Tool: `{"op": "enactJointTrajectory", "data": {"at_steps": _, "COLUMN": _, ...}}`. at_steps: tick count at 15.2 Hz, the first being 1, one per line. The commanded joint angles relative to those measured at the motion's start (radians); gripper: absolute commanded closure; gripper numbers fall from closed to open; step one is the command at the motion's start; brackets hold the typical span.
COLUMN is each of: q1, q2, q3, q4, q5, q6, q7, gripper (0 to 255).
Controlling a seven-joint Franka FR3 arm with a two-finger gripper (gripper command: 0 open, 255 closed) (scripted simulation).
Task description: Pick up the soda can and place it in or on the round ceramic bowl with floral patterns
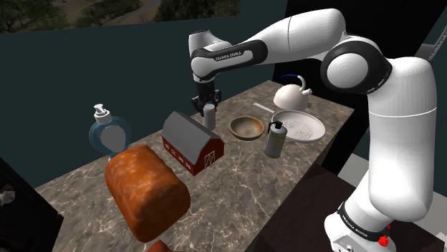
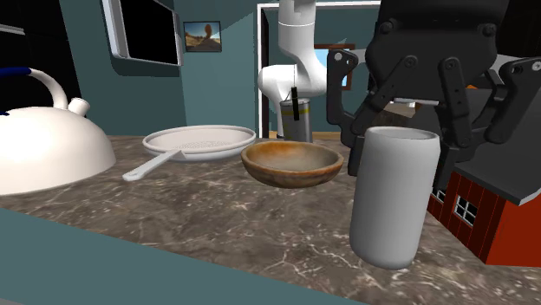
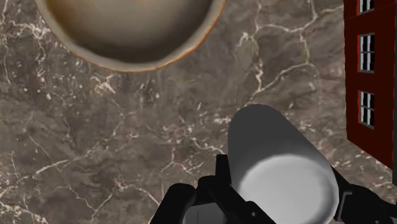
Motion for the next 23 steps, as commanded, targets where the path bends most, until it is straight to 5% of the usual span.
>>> {"op": "enactJointTrajectory", "data": {"at_steps": 1, "q1": 0.000, "q2": 0.000, "q3": 0.000, "q4": 0.000, "q5": 0.000, "q6": 0.000, "q7": 0.000, "gripper": 255}}
{"op": "enactJointTrajectory", "data": {"at_steps": 23, "q1": 0.011, "q2": -0.001, "q3": 0.003, "q4": 0.267, "q5": 0.005, "q6": -0.268, "q7": -0.019, "gripper": 255}}
